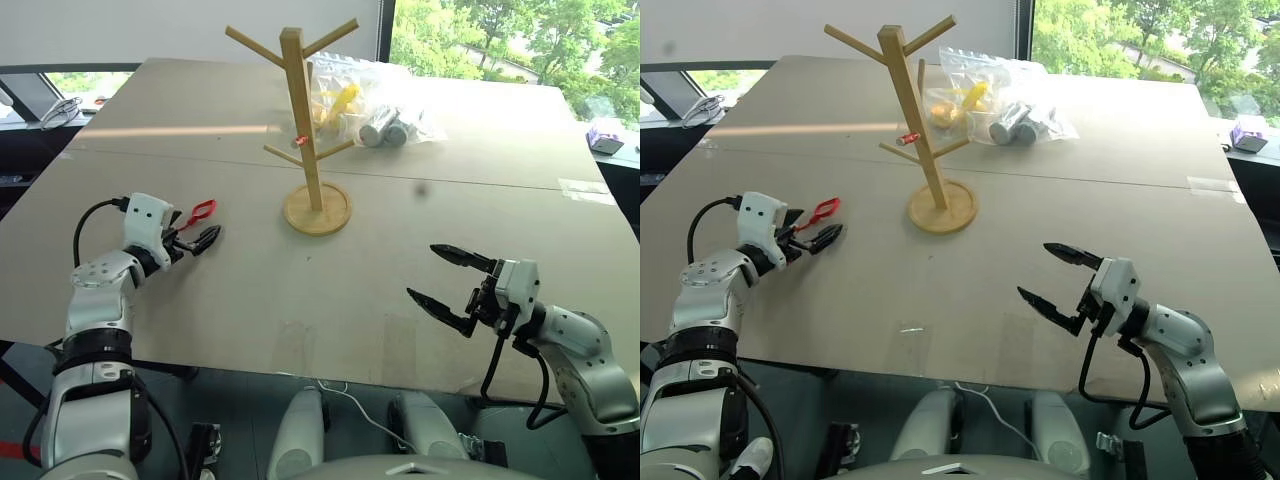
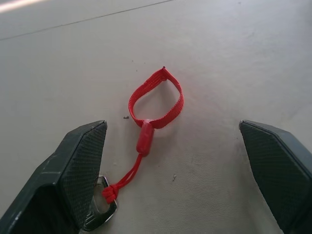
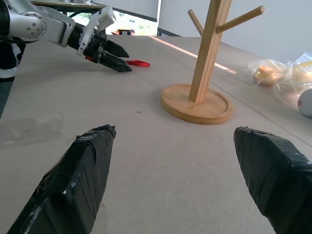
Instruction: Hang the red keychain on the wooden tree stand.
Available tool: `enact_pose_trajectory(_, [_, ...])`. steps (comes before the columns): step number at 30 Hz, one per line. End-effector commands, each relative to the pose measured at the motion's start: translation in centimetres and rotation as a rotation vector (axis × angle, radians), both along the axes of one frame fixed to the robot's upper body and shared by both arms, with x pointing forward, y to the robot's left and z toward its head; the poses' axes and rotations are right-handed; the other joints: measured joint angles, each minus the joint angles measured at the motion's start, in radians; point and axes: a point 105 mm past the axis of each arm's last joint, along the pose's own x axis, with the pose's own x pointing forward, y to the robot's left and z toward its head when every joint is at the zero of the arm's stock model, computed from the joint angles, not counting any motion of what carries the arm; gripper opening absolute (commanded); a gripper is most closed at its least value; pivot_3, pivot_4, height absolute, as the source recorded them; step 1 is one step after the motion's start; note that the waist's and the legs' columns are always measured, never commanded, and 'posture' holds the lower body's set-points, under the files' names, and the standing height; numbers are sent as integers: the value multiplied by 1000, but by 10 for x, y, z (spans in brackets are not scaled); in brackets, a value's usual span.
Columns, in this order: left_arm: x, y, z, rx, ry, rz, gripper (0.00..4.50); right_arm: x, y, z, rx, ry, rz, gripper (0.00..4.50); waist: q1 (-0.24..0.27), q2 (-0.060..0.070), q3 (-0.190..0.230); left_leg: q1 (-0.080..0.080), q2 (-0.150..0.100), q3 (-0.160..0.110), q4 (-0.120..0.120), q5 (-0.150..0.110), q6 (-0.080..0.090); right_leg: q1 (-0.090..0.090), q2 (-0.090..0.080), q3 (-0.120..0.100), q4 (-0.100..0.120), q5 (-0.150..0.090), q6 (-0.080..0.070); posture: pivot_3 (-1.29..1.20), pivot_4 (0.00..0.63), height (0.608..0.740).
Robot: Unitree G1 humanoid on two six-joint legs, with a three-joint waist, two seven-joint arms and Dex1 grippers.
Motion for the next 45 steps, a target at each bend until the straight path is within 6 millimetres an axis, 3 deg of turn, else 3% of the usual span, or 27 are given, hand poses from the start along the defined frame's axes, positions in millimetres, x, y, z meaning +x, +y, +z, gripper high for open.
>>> enact_pose_trajectory(1, [3,0,6,15,-17,-10,4500,-2,-3,14,14,-55,-13,4149,1,0,0,0,0,0,0,0,0,0,0,0,0,0,0,0,150,740])
enact_pose_trajectory(10, [5,1,2,6,-9,-9,4500,-1,-4,16,18,-57,-30,4149,1,0,0,0,0,0,0,0,0,0,0,0,1,0,0,0,150,740])
enact_pose_trajectory(13, [4,1,1,-6,-9,-13,3693,-1,-4,17,19,-60,-31,4219,1,0,0,1,0,0,1,0,0,0,0,0,2,0,0,0,150,740])
enact_pose_trajectory(19, [1,3,-2,2,-1,-14,880,-4,-3,20,31,-69,-19,4219,-2,0,0,1,0,0,1,0,0,0,0,0,3,0,0,0,150,740])
enact_pose_trajectory(21, [1,3,-2,3,0,-14,123,-4,-3,22,36,-72,-15,4219,-1,0,0,1,0,0,1,0,0,0,0,0,3,0,0,0,150,740])
enact_pose_trajectory(29, [-1,1,-5,5,3,-23,45,-4,-3,24,34,-73,-4,4219,-2,0,0,1,0,1,1,0,0,0,0,1,3,0,0,0,150,740])
enact_pose_trajectory(38, [2,-40,10,-86,-34,-155,45,1,-20,44,-7,-119,-17,4219,4,0,0,1,0,1,2,0,0,0,0,1,3,0,0,0,150,740])
enact_pose_trajectory(42, [2,-44,11,-93,-34,-159,45,2,-23,44,-26,-120,-19,4219,2,0,0,1,0,0,2,0,0,0,0,1,3,0,0,0,150,740])
enact_pose_trajectory(45, [0,-52,25,-124,-69,-177,45,3,-28,47,-32,-136,-38,4219,-2,0,0,1,0,0,2,0,0,0,0,1,3,0,0,0,150,740])
